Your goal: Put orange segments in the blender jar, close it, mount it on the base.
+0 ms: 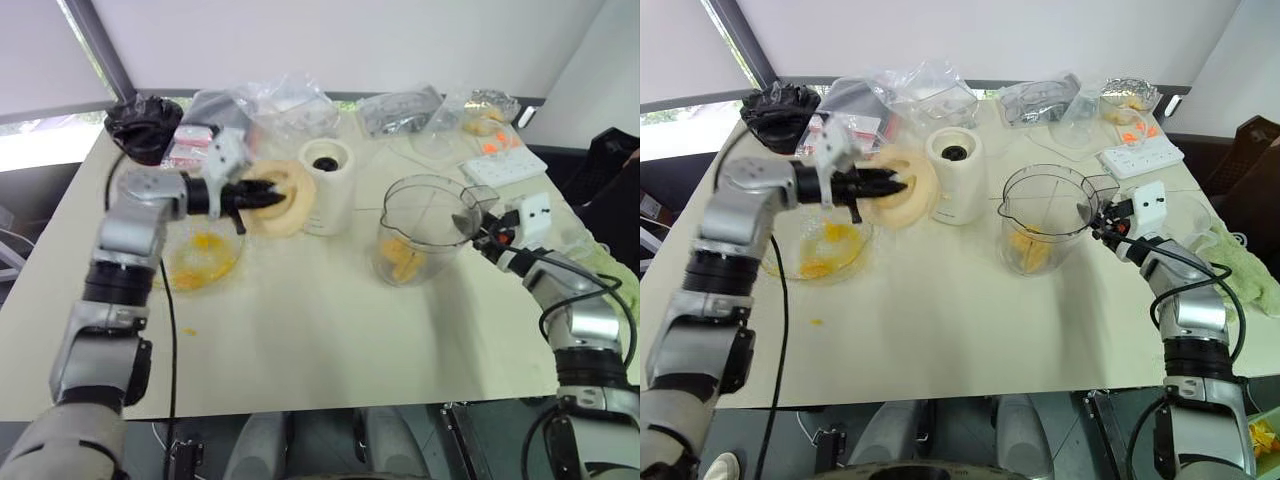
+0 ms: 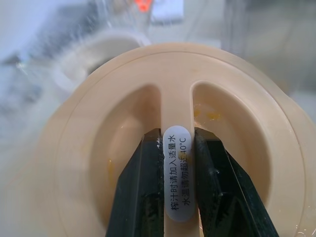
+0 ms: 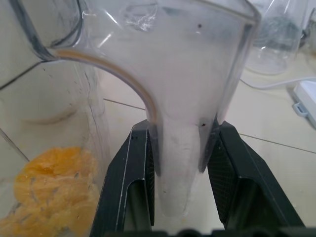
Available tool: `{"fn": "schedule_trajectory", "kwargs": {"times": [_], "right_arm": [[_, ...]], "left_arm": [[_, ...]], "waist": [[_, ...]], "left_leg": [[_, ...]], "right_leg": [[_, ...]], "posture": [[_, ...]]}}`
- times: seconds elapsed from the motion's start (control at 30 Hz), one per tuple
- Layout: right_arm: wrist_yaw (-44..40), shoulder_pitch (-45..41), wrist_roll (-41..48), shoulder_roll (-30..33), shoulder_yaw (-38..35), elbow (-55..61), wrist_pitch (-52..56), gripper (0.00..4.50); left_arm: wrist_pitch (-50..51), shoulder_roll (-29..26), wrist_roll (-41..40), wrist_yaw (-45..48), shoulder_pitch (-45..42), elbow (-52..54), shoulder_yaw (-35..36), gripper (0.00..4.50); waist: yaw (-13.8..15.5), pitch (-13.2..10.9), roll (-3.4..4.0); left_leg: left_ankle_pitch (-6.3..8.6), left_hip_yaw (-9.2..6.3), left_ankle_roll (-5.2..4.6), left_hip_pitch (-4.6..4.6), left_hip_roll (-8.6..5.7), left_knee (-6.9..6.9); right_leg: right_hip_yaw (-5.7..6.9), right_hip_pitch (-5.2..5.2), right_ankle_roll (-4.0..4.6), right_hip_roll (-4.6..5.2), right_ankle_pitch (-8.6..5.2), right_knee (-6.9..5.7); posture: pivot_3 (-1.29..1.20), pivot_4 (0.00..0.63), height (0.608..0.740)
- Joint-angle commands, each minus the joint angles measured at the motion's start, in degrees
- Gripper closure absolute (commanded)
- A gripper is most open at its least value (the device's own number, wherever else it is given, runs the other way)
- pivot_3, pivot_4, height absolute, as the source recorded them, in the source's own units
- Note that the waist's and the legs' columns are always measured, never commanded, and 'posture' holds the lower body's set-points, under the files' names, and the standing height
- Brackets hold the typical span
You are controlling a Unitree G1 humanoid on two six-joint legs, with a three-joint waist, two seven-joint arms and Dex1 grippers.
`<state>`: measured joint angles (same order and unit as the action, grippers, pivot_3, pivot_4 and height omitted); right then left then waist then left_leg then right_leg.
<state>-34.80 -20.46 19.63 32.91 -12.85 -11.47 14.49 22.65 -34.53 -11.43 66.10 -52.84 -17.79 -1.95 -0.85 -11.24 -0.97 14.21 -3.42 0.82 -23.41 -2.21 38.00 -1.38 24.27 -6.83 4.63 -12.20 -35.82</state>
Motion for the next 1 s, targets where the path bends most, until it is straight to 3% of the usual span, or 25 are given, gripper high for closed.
{"fn": "schedule_trajectory", "kwargs": {"times": [0.03, 0.27, 0.57, 1.0], "right_arm": [[2.0, 1.6, 2.9, -3.0, 0.9, 12.1, 3.1, 3.59], [7.4, 3.5, 2.3, -11.1, 7.6, 24.8, 9.2, 3.59], [13.4, 2.7, -7.7, -14.2, 14.4, 20.7, 7.2, 3.59], [21.0, -0.4, -17.5, -12.4, 15.1, 14.9, 2.5, 3.59]], "left_arm": [[0.3, -1.6, -3.0, 2.4, -8.2, -0.9, 2.2, 4.23], [-1.2, 1.9, -4.4, 7.4, -19.7, -8.3, 0.6, 4.23], [9.2, 10.4, -8.4, 7.9, -19.9, -1.7, -2.6, 4.23], [16.6, 3.7, -9.8, 12.3, -14.0, 9.9, -7.8, 4.23]], "waist": [[-0.1, 0.0, 0.02], [-0.2, 0.0, 0.09], [-0.2, 0.0, 0.08], [0.0, 0.0, 0.10]], "left_leg": [[0.00, 0.01, 0.00, 0.00, -0.03, 0.00], [-0.04, 0.01, 0.07, 0.01, -0.06, 0.00], [-0.04, 0.00, 0.07, -0.05, -0.13, 0.02], [-0.15, -0.02, 0.21, 0.05, -0.06, 0.07]], "right_leg": [[-0.01, 0.04, 0.00, 0.00, 0.00, -0.04], [-0.01, 0.11, 0.01, -0.06, -0.02, -0.23], [-0.03, 0.12, -0.02, 0.02, -0.04, -0.22], [-0.07, 0.07, 0.04, -0.06, -0.02, -0.29]], "posture": [[0.00, 0.150, 0.740], [0.00, 0.150, 0.740], [0.00, 0.150, 0.740], [0.00, 0.150, 0.740]]}}
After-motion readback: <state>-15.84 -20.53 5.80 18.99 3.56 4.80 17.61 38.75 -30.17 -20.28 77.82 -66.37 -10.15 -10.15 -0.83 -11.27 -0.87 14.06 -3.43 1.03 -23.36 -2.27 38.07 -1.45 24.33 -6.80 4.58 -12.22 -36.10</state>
